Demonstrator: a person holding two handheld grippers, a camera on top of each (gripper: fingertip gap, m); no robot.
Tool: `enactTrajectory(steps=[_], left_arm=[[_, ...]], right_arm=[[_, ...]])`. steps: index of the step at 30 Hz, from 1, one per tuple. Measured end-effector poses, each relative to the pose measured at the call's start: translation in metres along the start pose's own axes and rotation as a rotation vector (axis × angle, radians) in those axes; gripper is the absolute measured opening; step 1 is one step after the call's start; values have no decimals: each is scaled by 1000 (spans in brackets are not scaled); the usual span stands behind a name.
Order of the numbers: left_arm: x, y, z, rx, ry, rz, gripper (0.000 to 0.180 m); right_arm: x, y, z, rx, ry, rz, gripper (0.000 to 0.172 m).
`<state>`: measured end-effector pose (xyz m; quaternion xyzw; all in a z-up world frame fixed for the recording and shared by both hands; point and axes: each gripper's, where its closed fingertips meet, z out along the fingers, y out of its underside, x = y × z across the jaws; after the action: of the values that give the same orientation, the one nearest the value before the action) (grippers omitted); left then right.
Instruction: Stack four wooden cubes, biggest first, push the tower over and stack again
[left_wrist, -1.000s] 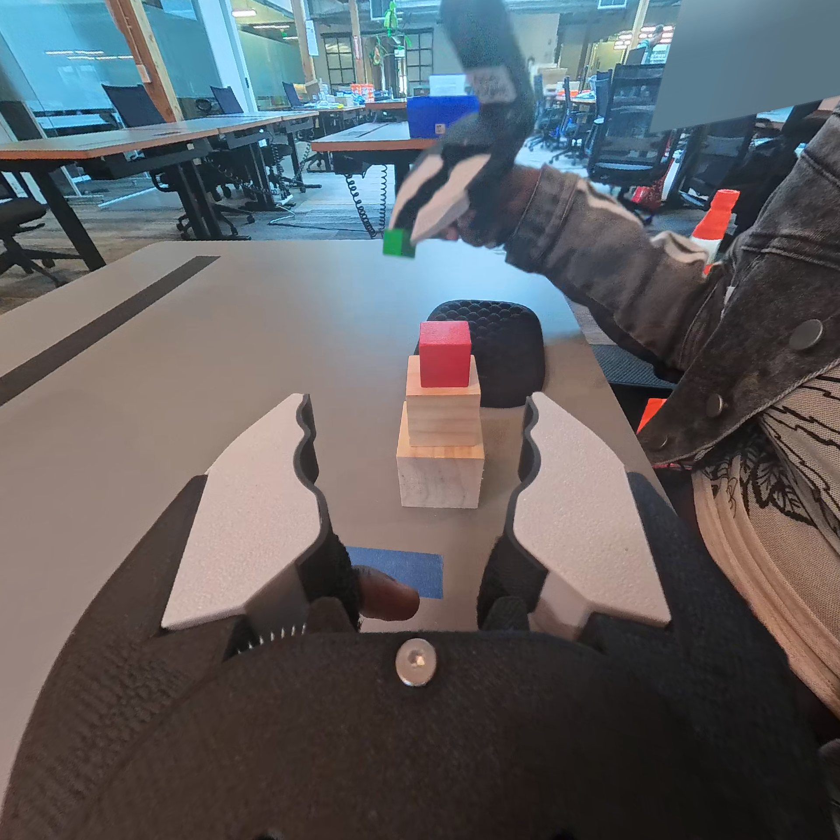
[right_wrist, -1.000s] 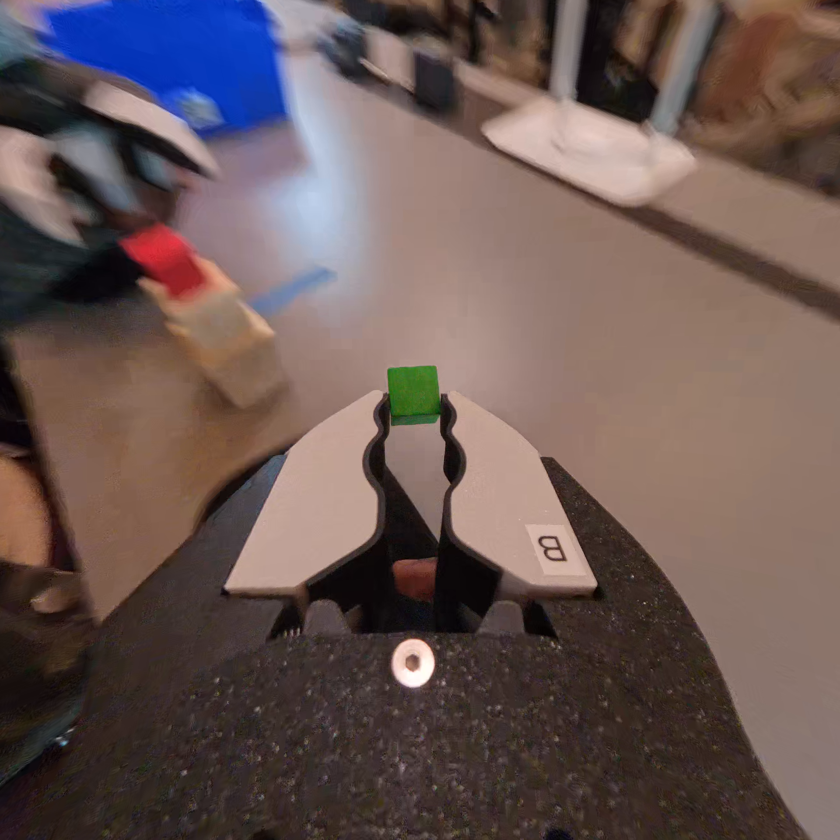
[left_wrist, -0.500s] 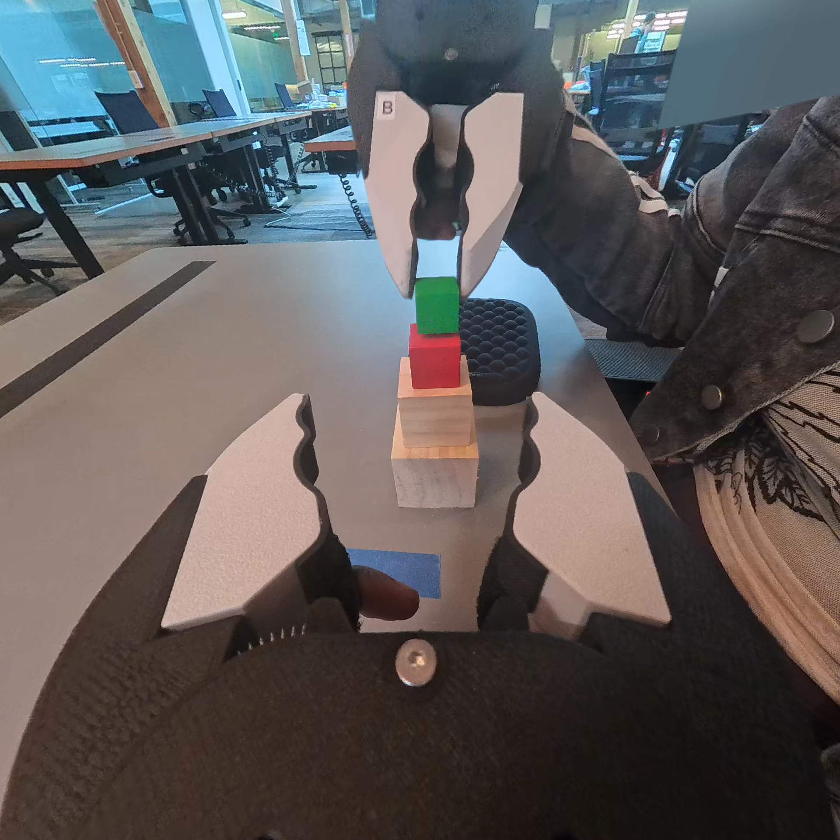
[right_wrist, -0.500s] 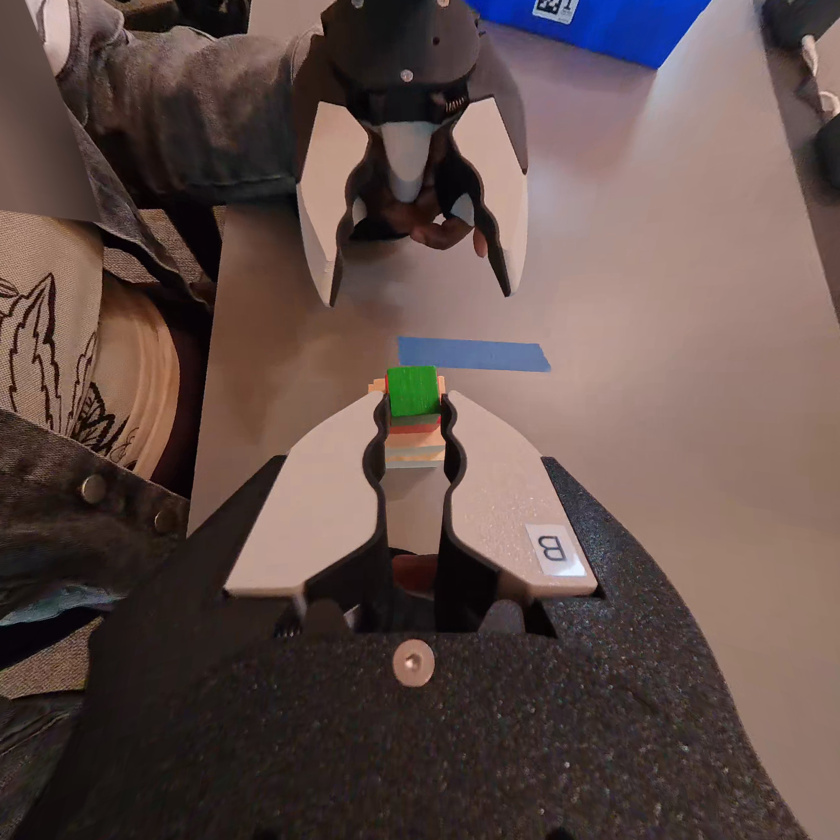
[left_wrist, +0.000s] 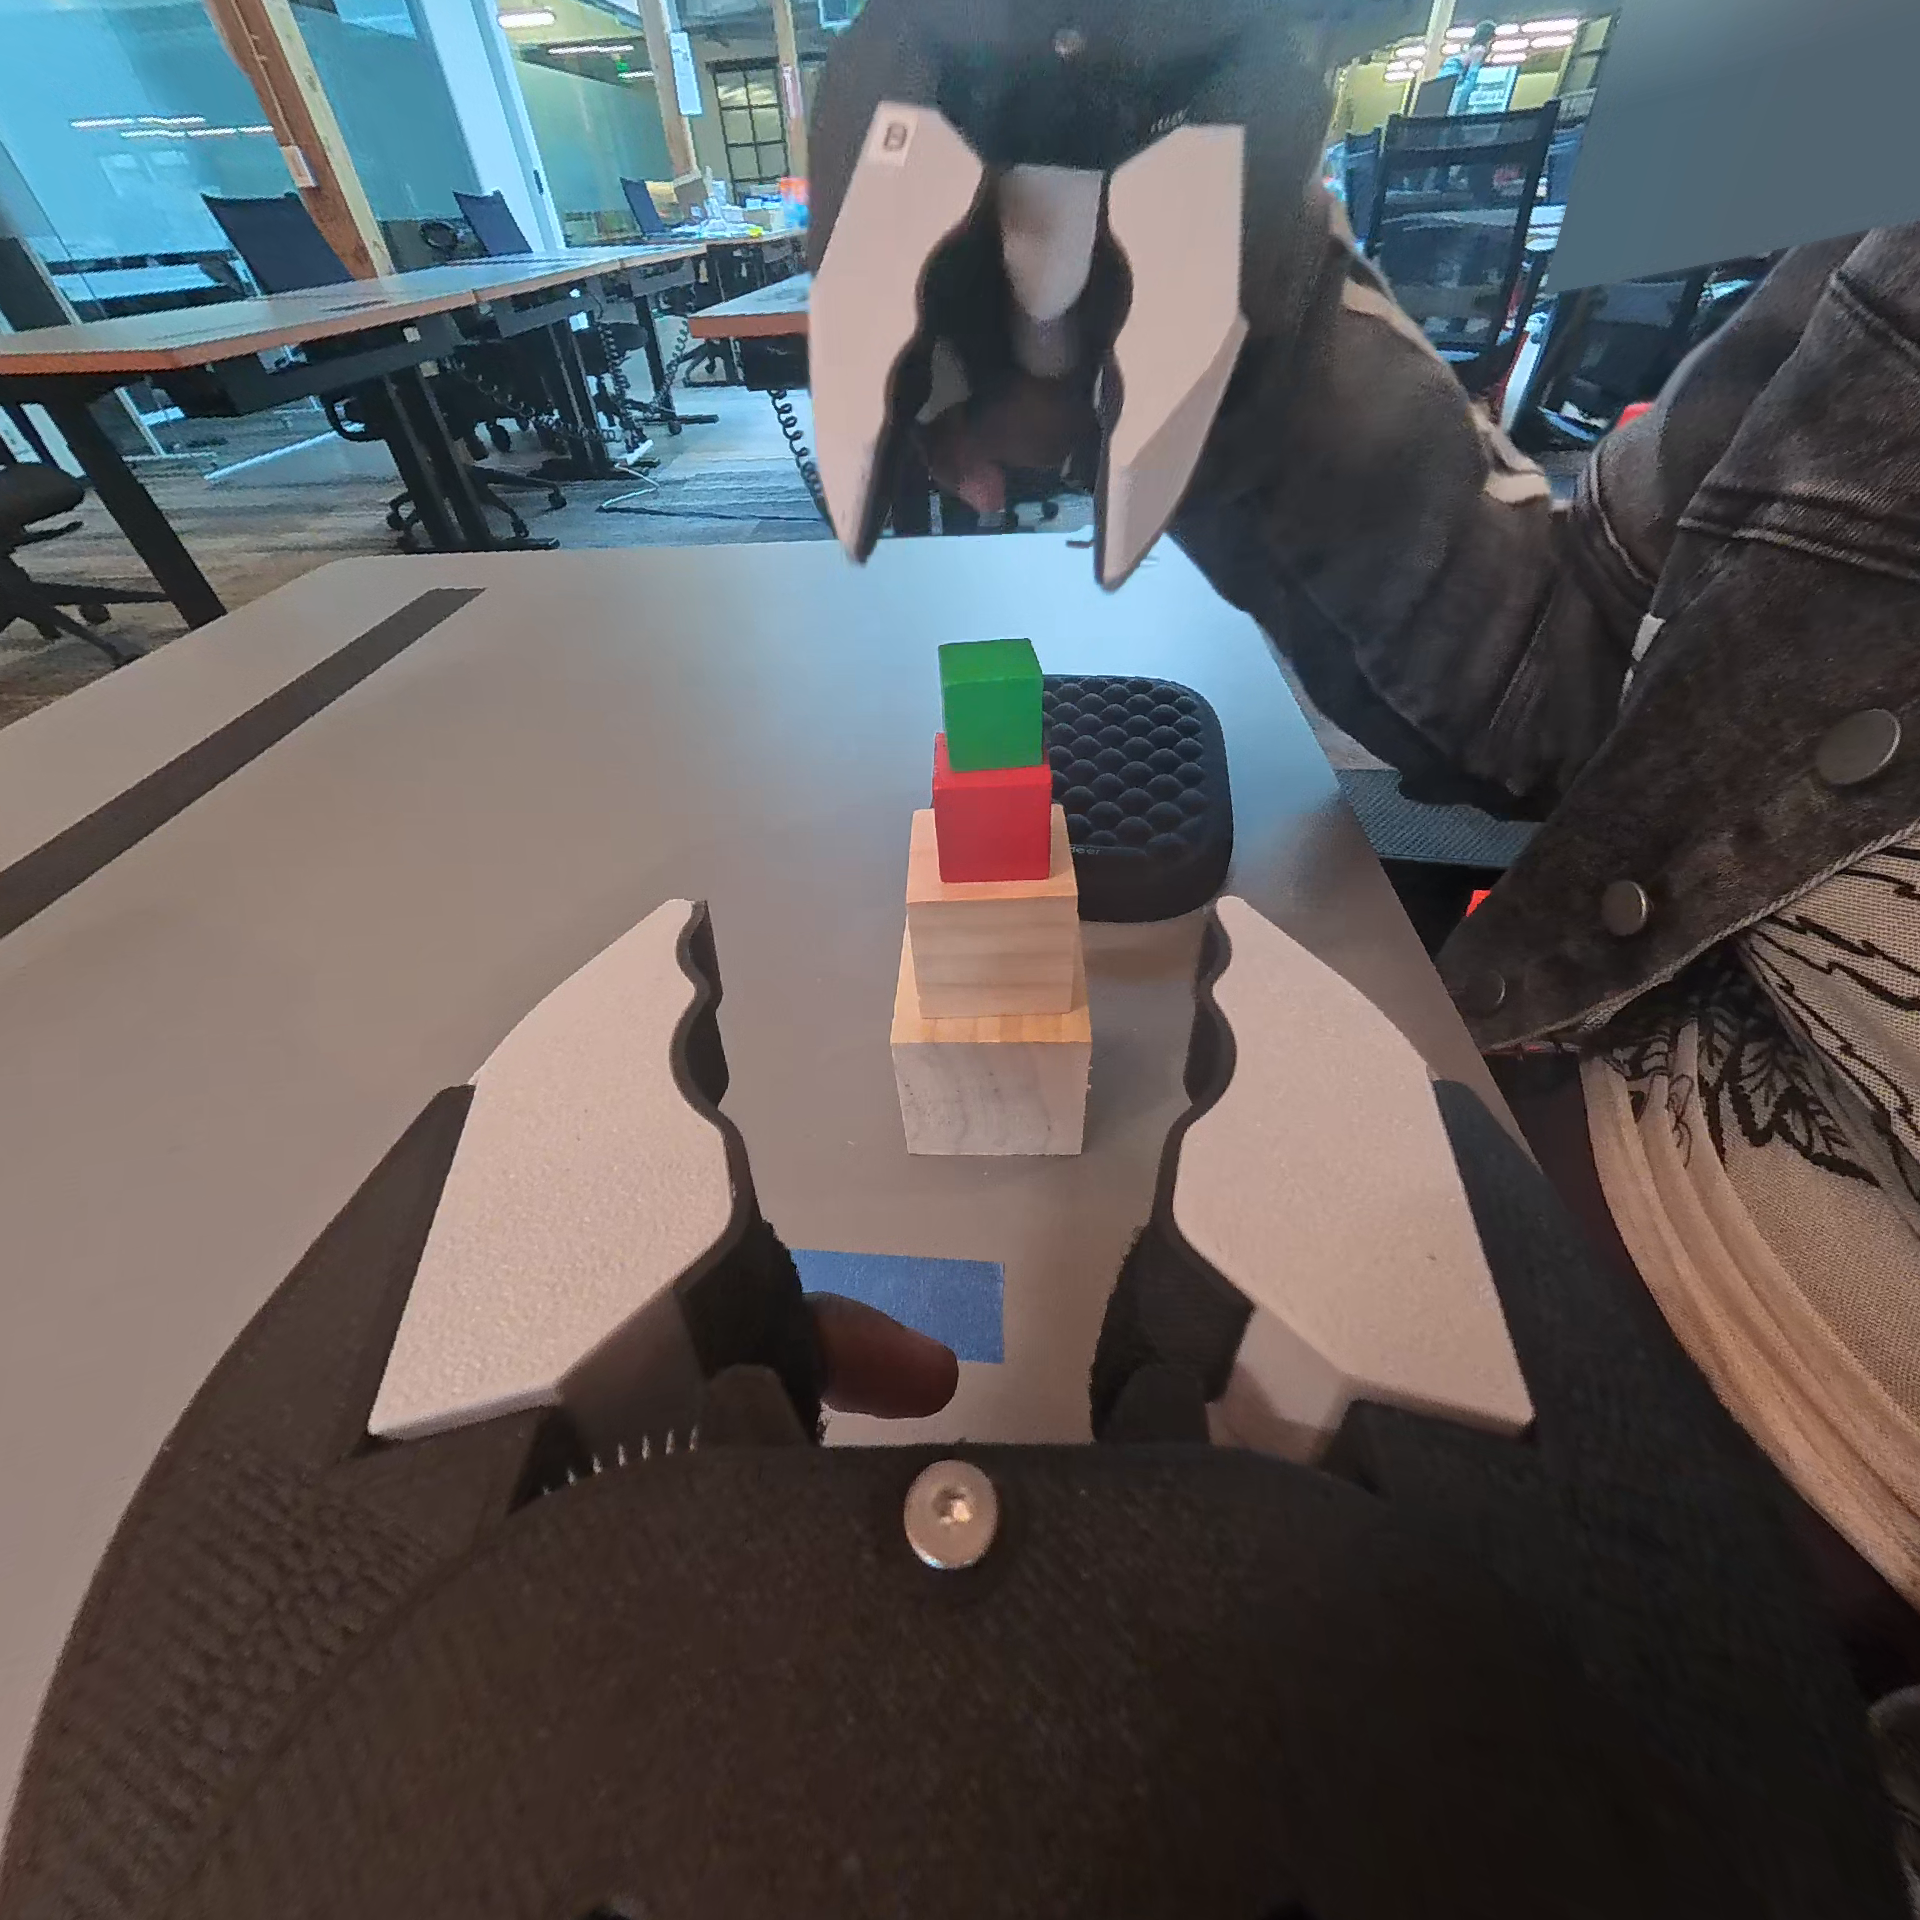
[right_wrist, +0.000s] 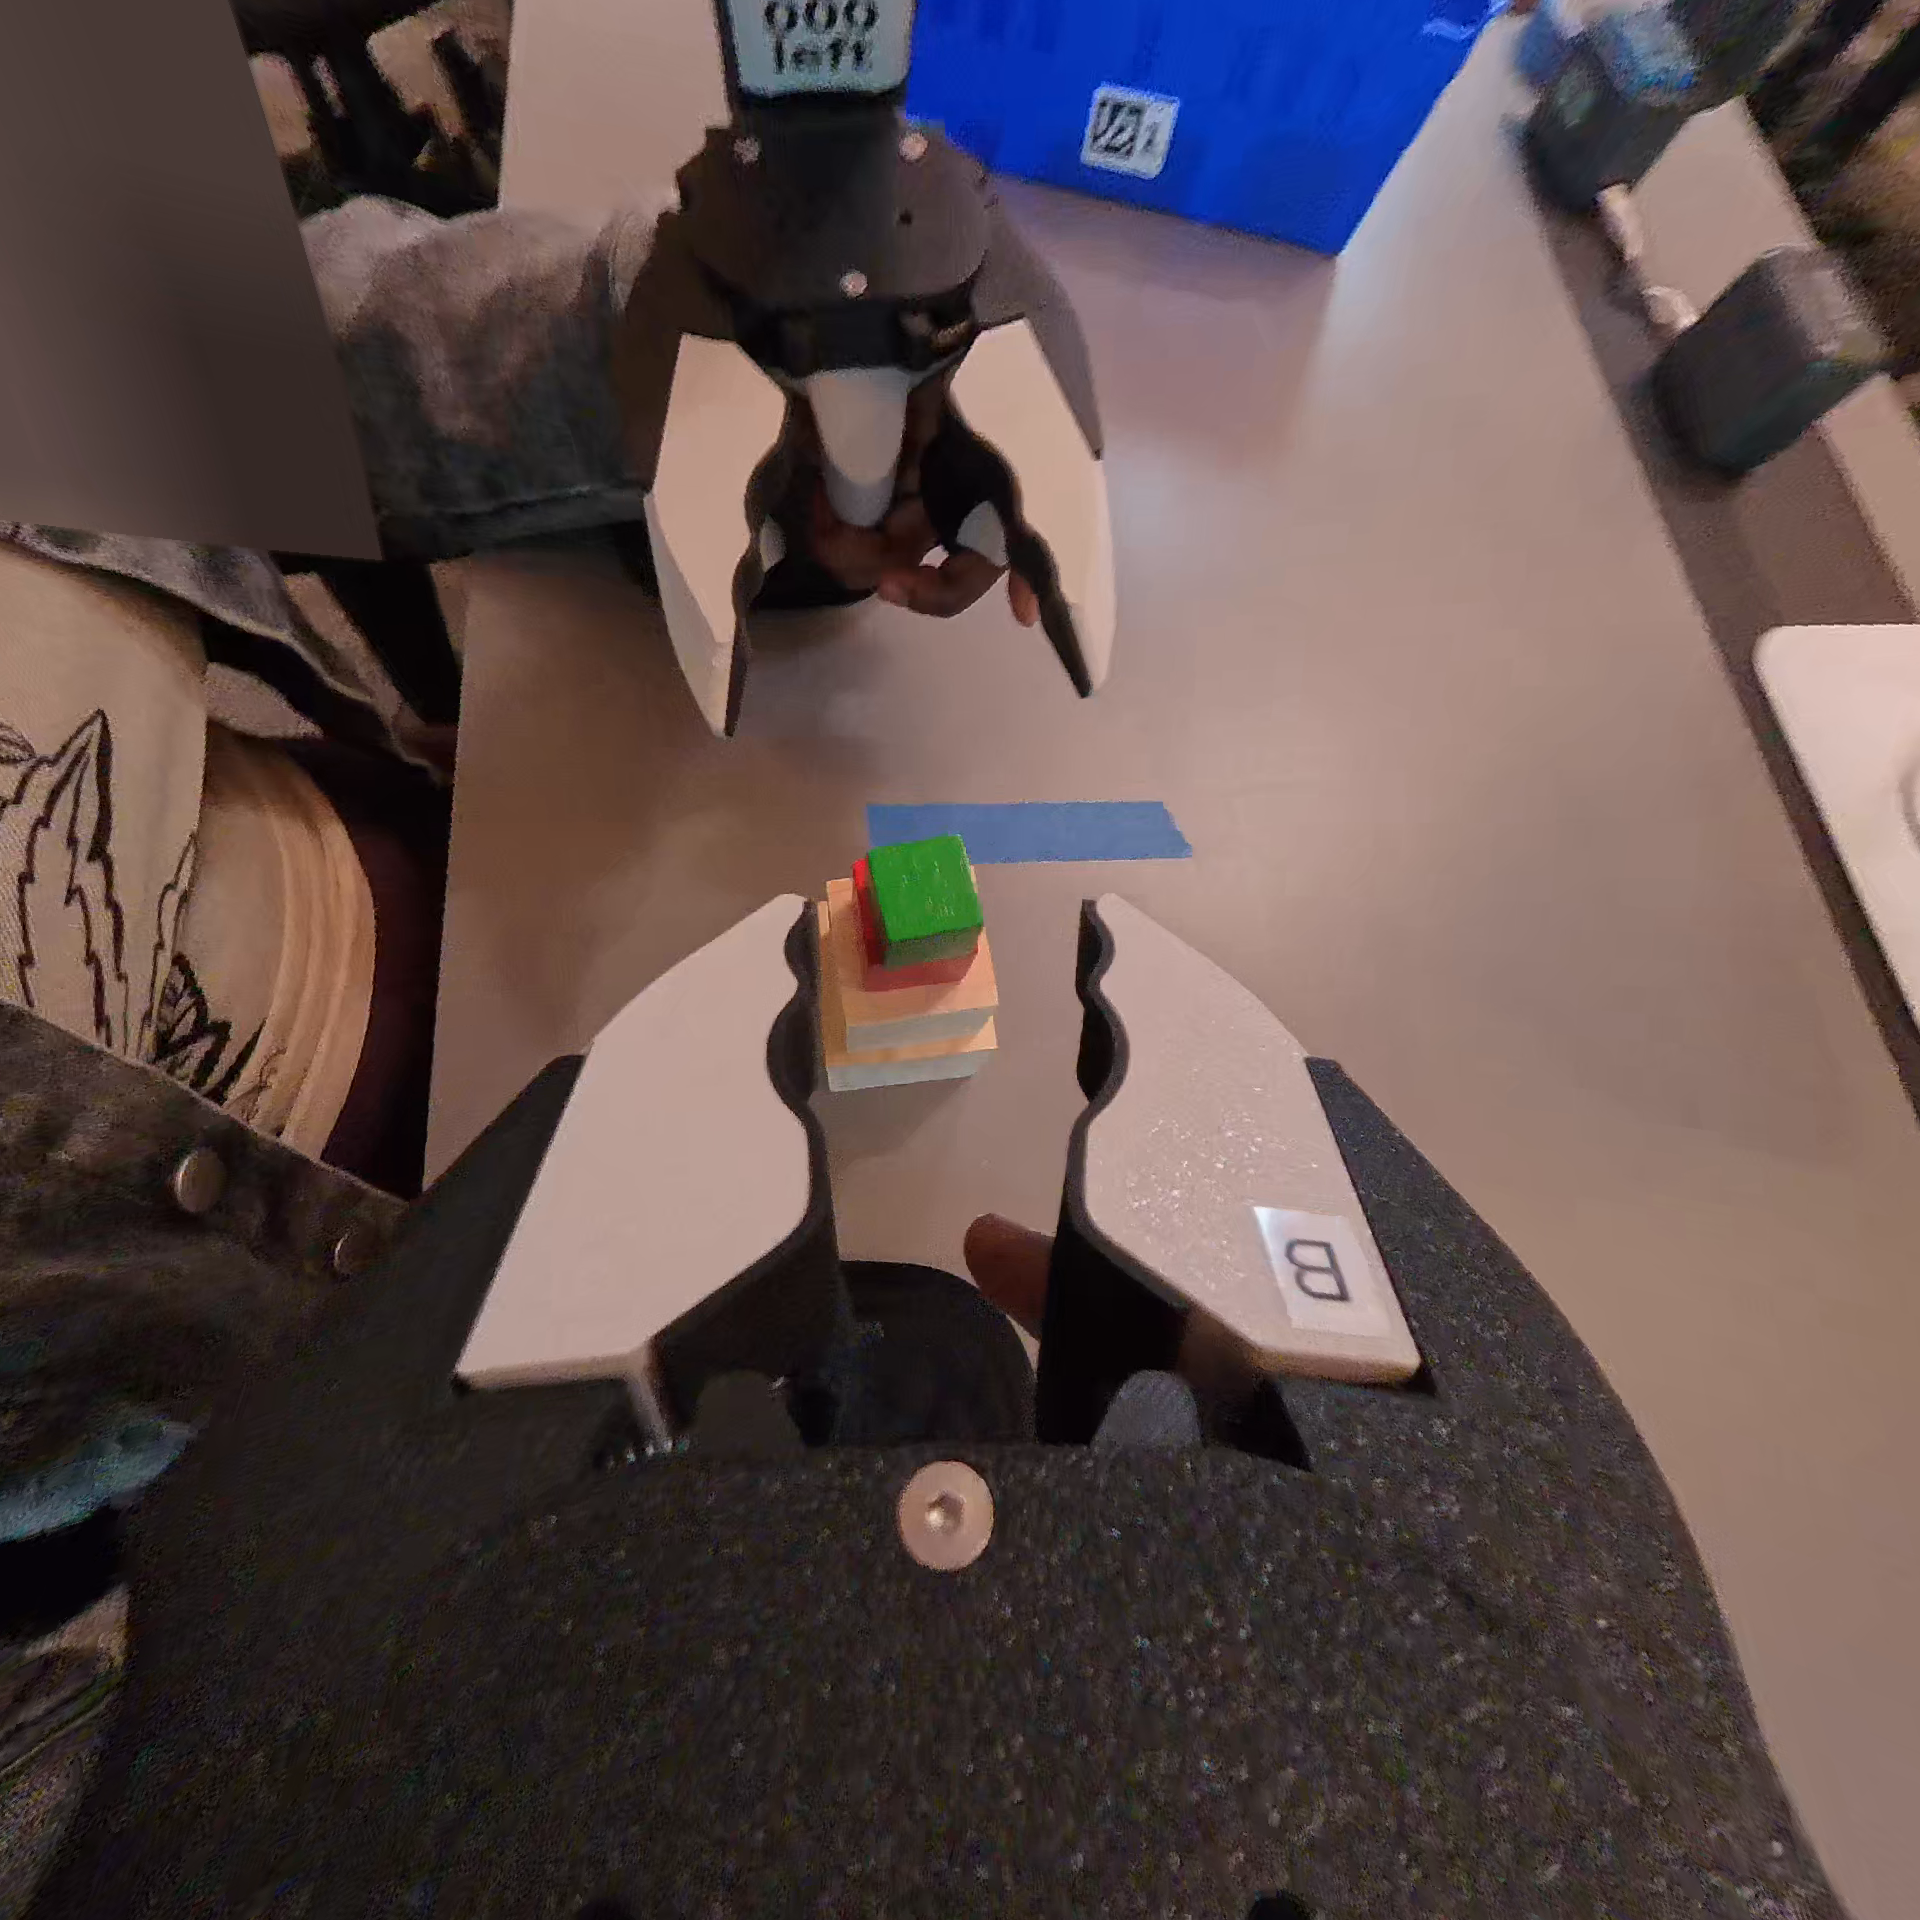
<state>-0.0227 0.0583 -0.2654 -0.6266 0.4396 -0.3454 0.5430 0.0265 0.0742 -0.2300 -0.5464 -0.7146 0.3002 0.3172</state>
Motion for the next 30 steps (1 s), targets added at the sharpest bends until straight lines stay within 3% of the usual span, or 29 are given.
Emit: enactTrajectory(steps=[2,5,9,15,30], left_arm=[[0,0,0,0,0,-2,87],[0,1,0,-4,2,-2,87],[0,1,0,-6,0,-3,87],[-1,2,0,-5,-2,-8,87],[1,3,0,-12,4,-5,87]], right_arm=[[-4,3,-10,20,35,20,38],[-30,18,-7,-13,-17,24,0],[-58,39,23,-92,-73,38,0],[-63,46,54,-53,-22,-7,0],[-15,34,51,52,169,22,0]])
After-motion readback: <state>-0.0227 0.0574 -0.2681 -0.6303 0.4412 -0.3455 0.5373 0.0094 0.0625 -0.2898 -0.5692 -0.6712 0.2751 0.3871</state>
